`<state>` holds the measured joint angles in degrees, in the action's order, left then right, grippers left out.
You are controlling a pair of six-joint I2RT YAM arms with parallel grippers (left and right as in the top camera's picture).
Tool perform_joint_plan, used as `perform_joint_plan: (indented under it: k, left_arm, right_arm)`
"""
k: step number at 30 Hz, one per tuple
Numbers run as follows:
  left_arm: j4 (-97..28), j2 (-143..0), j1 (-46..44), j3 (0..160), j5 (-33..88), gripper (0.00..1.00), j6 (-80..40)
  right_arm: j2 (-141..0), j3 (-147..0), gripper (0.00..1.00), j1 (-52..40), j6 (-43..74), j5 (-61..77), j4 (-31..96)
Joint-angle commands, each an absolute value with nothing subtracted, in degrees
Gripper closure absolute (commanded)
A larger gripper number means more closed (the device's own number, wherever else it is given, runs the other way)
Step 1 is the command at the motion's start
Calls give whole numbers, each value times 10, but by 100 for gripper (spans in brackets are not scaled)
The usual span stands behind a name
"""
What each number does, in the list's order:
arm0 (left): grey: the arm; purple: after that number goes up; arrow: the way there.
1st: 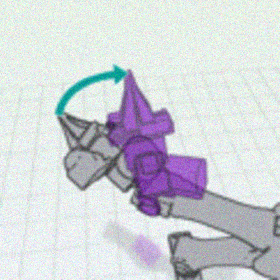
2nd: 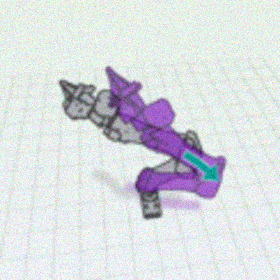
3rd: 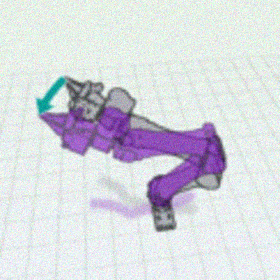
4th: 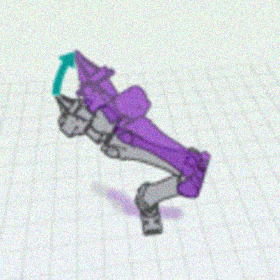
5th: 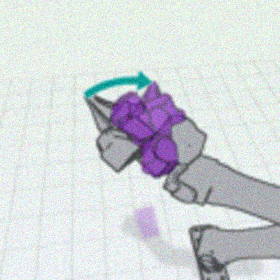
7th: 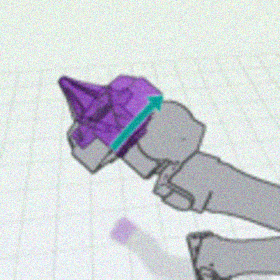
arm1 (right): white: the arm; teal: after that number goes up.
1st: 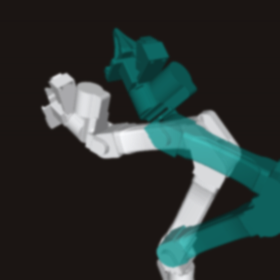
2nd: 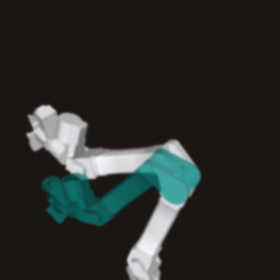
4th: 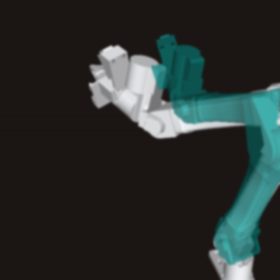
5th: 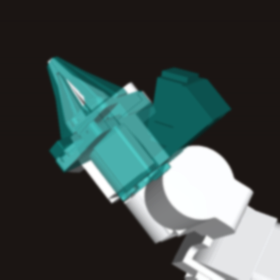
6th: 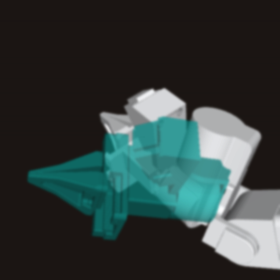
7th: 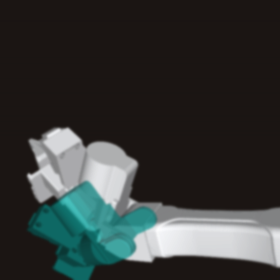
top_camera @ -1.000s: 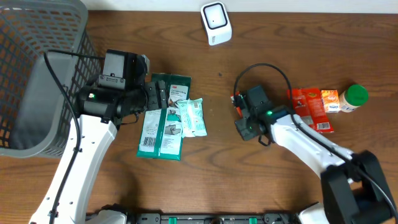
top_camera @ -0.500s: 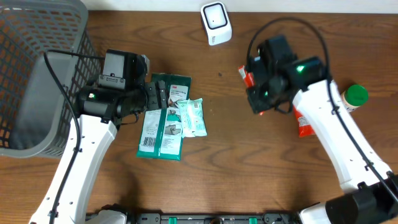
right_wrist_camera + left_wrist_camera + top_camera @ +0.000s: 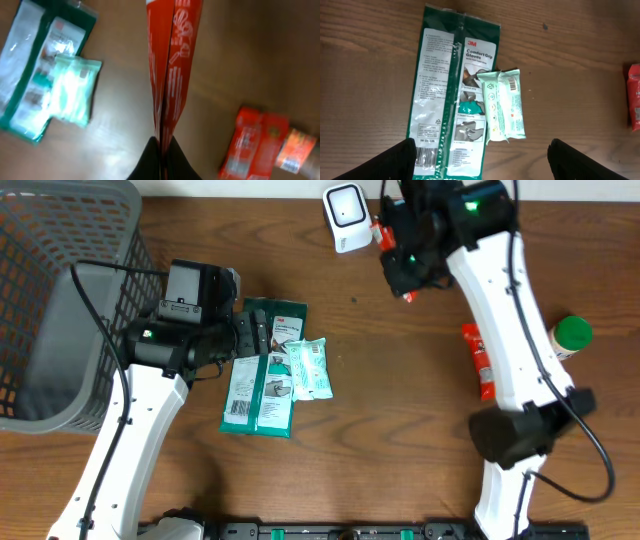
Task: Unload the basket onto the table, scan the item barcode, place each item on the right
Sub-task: 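Raise the red stick packet up toward the white scanner, then hold the red stick packet under the white scanner with right gripper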
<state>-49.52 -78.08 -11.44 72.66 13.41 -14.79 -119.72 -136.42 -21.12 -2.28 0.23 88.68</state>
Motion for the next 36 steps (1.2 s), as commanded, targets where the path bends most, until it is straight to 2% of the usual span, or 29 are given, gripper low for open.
perform_joint_plan:
  k: [1, 8, 16, 24, 31, 36]
  left_arm:
    - [-497, -783, -113, 726, 135, 16, -143]
    - [-497, -783, -113, 726, 135, 15, -143]
    - [-497, -783, -113, 726, 135, 15, -143]
    - [-497, -783, -113, 726, 135, 16, -143]
    - [-497, -783, -113, 726, 135, 15, -143]
    - [-497, -783, -113, 726, 135, 15, -143]
  right_arm:
    - [-1237, -1380, 99, -207, -84, -49, 852]
    - [-1306, -1380, 99, -207, -164, -121, 720]
    - [-1371, -1380, 99, -206, -321, -156, 567]
    - [-1430, -1380, 99, -203, -368, -237, 435]
    - [-1483, -1380, 99, -203, -439, -330, 360]
    - [-1497, -1380, 99, -206, -460, -333, 354]
